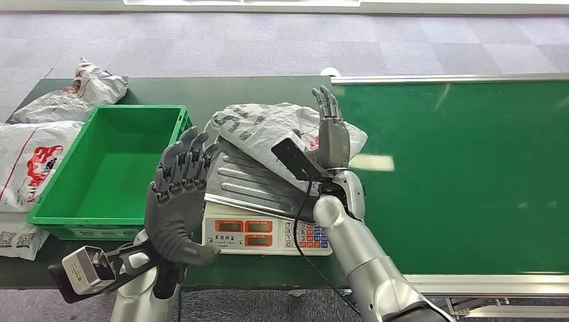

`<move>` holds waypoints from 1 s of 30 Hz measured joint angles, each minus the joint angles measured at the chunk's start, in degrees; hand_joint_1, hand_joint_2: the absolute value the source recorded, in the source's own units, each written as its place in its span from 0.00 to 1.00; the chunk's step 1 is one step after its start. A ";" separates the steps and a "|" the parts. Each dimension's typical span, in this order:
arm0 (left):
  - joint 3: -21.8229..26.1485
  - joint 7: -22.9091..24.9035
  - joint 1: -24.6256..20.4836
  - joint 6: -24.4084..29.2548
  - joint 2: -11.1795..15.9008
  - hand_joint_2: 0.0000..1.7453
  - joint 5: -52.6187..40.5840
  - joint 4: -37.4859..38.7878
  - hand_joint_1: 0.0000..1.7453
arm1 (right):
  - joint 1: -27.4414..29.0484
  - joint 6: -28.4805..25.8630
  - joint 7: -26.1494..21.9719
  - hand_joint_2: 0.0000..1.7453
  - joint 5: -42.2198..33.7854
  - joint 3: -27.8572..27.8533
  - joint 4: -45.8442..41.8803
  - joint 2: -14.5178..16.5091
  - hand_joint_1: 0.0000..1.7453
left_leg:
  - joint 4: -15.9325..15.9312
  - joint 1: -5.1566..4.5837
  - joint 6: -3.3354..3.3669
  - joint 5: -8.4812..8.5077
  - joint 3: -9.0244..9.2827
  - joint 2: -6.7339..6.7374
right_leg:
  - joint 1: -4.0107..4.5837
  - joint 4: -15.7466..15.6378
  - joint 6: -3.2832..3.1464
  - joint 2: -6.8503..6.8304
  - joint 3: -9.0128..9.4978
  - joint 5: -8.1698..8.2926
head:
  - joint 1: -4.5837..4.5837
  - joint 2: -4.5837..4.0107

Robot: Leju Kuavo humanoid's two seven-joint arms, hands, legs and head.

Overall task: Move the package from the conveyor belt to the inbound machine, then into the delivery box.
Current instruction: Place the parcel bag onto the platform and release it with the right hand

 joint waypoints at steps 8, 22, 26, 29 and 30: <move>0.56 7.51 -4.97 24.91 0.75 1.00 -20.94 11.05 0.00 | 12.82 -10.70 -12.29 1.00 0.90 0.50 -33.87 0.79 0.00 | 0.01 -0.02 0.02 -0.04 -0.05 -0.12 | -0.02 -0.01 0.01 -0.14 -0.05 -0.04 | 0.00 0.00; -4.86 36.59 -28.01 59.87 2.01 1.00 -74.06 50.05 0.00 | 17.77 -10.73 -15.94 1.00 -1.08 3.71 -62.85 0.19 0.00 | 0.03 -0.02 0.03 0.05 0.00 -0.10 | -0.08 -0.01 0.06 -0.09 0.01 0.10 | 0.01 0.00; -11.59 47.72 -32.34 62.34 1.96 1.00 -84.54 58.69 0.00 | 17.50 -10.66 -15.37 1.00 -2.30 5.14 -62.74 0.19 0.00 | 0.03 -0.02 0.03 0.05 0.00 -0.08 | -0.08 -0.01 0.06 -0.06 0.00 0.10 | 0.00 0.00; -17.93 51.59 -34.62 61.54 1.97 1.00 -84.75 63.68 0.00 | 17.37 -10.64 -16.21 1.00 -4.21 5.71 -62.48 0.18 0.00 | 0.03 -0.02 0.03 0.05 -0.02 -0.09 | -0.08 -0.01 0.06 -0.06 0.01 0.09 | 0.00 0.00; -20.01 51.99 -35.17 61.13 1.99 1.00 -84.76 65.05 0.00 | 17.35 -10.63 -16.38 1.00 -4.70 5.73 -62.36 0.18 0.00 | 0.03 -0.02 0.03 0.05 -0.03 -0.09 | -0.08 -0.01 0.06 -0.06 0.01 0.09 | 0.00 0.00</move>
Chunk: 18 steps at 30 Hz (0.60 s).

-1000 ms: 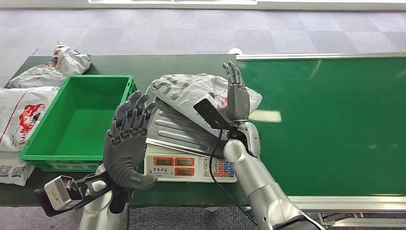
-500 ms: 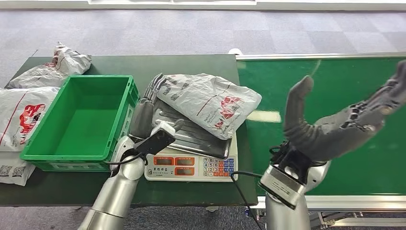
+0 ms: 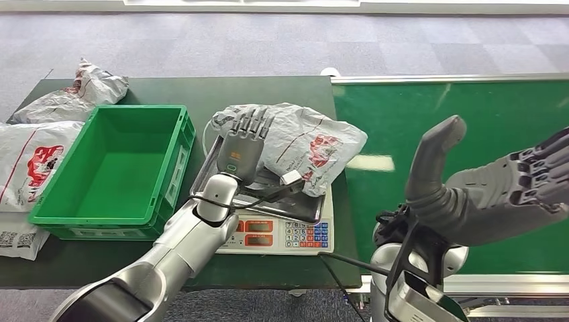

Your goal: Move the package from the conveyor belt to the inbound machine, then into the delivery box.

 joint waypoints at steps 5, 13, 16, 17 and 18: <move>-8.85 0.27 -1.23 -1.97 0.01 1.00 -0.01 5.09 0.00 | -0.09 0.04 -0.17 1.00 -1.25 0.05 0.50 0.00 0.00 | 0.00 0.00 0.00 0.00 0.00 0.01 | 0.00 0.00 0.00 0.00 0.00 0.00 | 0.00 0.00; -17.15 -1.84 -1.98 -3.95 -0.16 1.00 -0.03 8.56 0.00 | -0.31 0.05 -0.18 1.00 -1.85 0.62 1.14 0.00 0.00 | -0.01 0.00 0.00 0.00 0.06 -0.01 | 0.01 0.00 0.00 -0.02 0.11 -0.02 | 0.00 0.00; -18.29 -2.08 -2.27 -3.57 -0.18 1.00 -0.03 9.03 0.58 | -0.36 0.05 -0.17 1.00 -1.84 0.72 1.33 0.01 0.00 | -0.01 0.00 0.00 0.00 0.11 -0.02 | 0.00 0.00 0.00 -0.03 0.16 -0.02 | 0.00 0.00; -18.47 -1.99 -2.26 -3.12 -0.18 1.00 -0.03 9.13 0.83 | -0.38 0.05 -0.17 1.00 -1.75 0.76 1.39 0.02 0.00 | -0.01 0.00 0.01 0.00 0.12 -0.02 | 0.00 0.00 0.00 -0.03 0.17 -0.02 | 0.00 0.00; -18.56 -1.75 -2.19 -2.47 -0.18 1.00 -0.03 9.22 1.00 | -0.39 0.05 -0.17 1.00 -1.60 0.81 1.43 0.02 0.00 | -0.01 0.00 0.01 0.00 0.12 -0.02 | 0.00 0.00 0.00 -0.03 0.18 -0.02 | 0.00 0.00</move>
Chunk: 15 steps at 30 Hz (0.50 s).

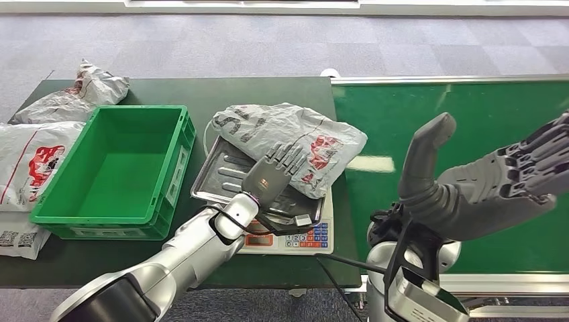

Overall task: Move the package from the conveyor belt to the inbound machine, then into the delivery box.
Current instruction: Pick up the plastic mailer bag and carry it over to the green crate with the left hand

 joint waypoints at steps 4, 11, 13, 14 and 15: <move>-0.04 1.71 0.55 3.85 0.00 1.00 0.00 0.40 1.00 | -0.07 0.00 0.00 1.00 0.67 0.19 0.10 -0.01 0.00 | 0.00 0.00 0.01 0.01 -0.01 0.00 | 0.00 0.00 0.00 0.00 0.00 0.01 | 0.00 0.00; -0.04 4.65 0.66 8.33 0.05 1.00 0.00 0.87 1.00 | -0.08 0.00 0.01 1.00 1.17 0.22 0.13 0.01 0.00 | 0.00 0.00 0.00 0.01 -0.04 -0.02 | 0.00 0.00 0.00 0.00 -0.03 0.01 | 0.00 0.00; -0.04 5.49 0.66 9.37 0.13 1.00 0.00 0.93 1.00 | -0.08 0.00 0.00 1.00 1.25 0.22 0.13 0.01 0.00 | 0.00 0.00 0.00 0.01 -0.05 -0.02 | 0.00 0.00 0.00 0.00 -0.05 0.00 | 0.00 0.00; -0.04 6.00 0.66 10.09 0.19 1.00 0.00 0.95 1.00 | -0.08 0.00 -0.01 1.00 1.28 0.22 0.13 0.01 0.00 | 0.00 0.00 0.00 0.01 -0.06 -0.02 | 0.00 0.00 0.00 0.00 -0.06 0.00 | 0.00 0.00; -0.04 6.55 0.66 10.83 0.26 1.00 0.00 0.95 1.00 | -0.08 0.00 -0.01 1.00 1.30 0.22 0.13 0.00 0.00 | 0.00 0.00 0.00 0.01 -0.06 -0.02 | 0.01 0.00 0.00 0.00 -0.06 0.00 | 0.00 0.00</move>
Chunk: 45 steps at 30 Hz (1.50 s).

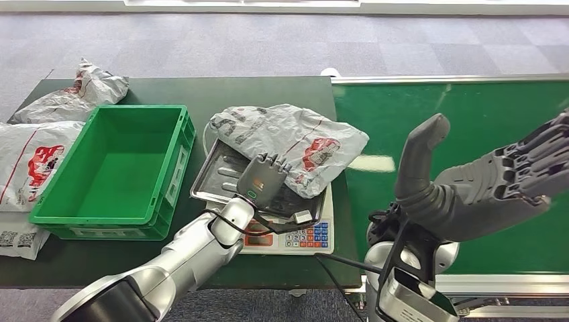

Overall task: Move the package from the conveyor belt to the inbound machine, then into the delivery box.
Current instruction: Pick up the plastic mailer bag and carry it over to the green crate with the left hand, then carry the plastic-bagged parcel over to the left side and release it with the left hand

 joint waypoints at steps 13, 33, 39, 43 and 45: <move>0.02 3.70 0.59 1.95 1.89 1.00 0.00 -2.36 1.00 | 0.01 0.00 0.00 1.00 -0.27 0.00 -0.02 0.00 0.00 | 0.00 0.00 0.00 0.00 0.00 0.01 | 0.00 0.00 0.00 0.00 -0.01 0.00 | 0.00 0.00; 14.01 22.92 1.94 2.04 33.60 1.00 0.00 -38.28 1.00 | 0.37 -0.01 0.02 1.00 2.82 -0.66 -0.23 -0.02 0.00 | -0.07 0.28 -0.30 0.09 0.01 0.48 | 0.35 0.09 -0.29 0.56 -0.23 0.09 | -0.02 0.00; 20.56 22.59 5.16 2.04 46.84 1.00 0.00 -50.95 1.00 | 0.85 -0.02 0.03 1.00 3.33 -0.99 -0.51 -0.12 0.00 | -0.07 0.30 -0.35 0.05 -0.01 0.51 | 0.37 0.08 -0.40 0.56 -0.34 0.01 | -0.02 0.00; 21.44 20.75 5.26 2.04 50.77 1.00 0.07 -52.00 0.50 | 1.05 -0.02 0.03 1.00 3.90 -1.43 -1.01 -0.15 0.00 | -0.07 0.29 -0.35 0.05 -0.05 0.35 | 0.35 0.07 -0.42 0.37 -0.29 -0.01 | 0.00 0.00; 21.40 21.71 5.82 2.04 52.17 0.50 0.05 -52.13 0.00 | 1.16 -0.02 0.02 1.00 4.05 -1.62 -1.18 -0.16 0.00 | -0.07 0.26 -0.35 0.05 -0.04 0.45 | 0.32 0.07 -0.43 0.45 -0.32 0.01 | -0.01 0.00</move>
